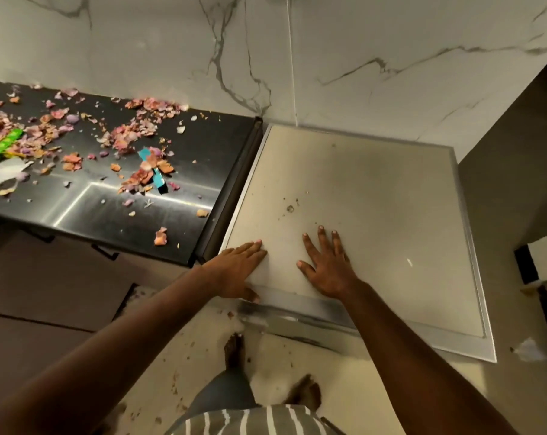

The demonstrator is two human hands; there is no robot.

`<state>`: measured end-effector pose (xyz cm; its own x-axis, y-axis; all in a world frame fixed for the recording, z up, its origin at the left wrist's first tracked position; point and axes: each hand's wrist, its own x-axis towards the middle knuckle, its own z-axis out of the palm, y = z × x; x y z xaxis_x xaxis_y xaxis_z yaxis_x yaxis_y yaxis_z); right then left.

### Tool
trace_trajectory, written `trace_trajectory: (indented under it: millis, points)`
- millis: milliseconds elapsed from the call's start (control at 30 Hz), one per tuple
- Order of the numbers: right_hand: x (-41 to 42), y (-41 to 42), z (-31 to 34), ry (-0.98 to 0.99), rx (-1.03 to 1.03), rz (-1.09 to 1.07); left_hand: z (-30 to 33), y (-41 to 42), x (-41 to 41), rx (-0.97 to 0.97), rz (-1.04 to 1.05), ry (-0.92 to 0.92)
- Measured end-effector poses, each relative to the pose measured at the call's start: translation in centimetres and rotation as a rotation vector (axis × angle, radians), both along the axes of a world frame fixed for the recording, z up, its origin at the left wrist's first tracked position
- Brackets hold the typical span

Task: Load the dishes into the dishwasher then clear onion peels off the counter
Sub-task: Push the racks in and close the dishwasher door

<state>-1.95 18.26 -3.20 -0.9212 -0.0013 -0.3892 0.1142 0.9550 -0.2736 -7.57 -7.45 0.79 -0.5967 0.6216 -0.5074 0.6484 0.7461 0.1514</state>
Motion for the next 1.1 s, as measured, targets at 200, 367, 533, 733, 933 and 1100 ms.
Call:
trace_trajectory:
  millis: [200, 367, 533, 733, 933, 1100]
  points:
    - [5.3, 0.2, -0.5, -0.013, -0.001, -0.029, -1.8, -2.0, 1.8, -0.117, -0.14, 0.084]
    - [8.5, 0.6, -0.3, -0.03, 0.047, -0.079, -3.3, -3.4, 2.3, -0.019, -0.15, 0.254]
    - [9.2, 0.6, -0.2, -0.117, 0.08, -0.083, -4.6, -3.9, 2.8, 0.035, -0.139, 0.309]
    - [9.5, -0.1, 0.6, -0.177, 0.117, -0.071, -5.4, -4.1, 2.8, 0.068, -0.165, 0.36]
    - [10.4, -1.9, 0.8, -0.205, 0.166, -0.162, -4.7, -4.4, 2.5, 0.105, -0.188, 0.291]
    - [10.3, -1.5, 1.3, -0.232, 0.15, -0.144, -4.0, -5.1, 1.5, 0.088, -0.257, 0.286]
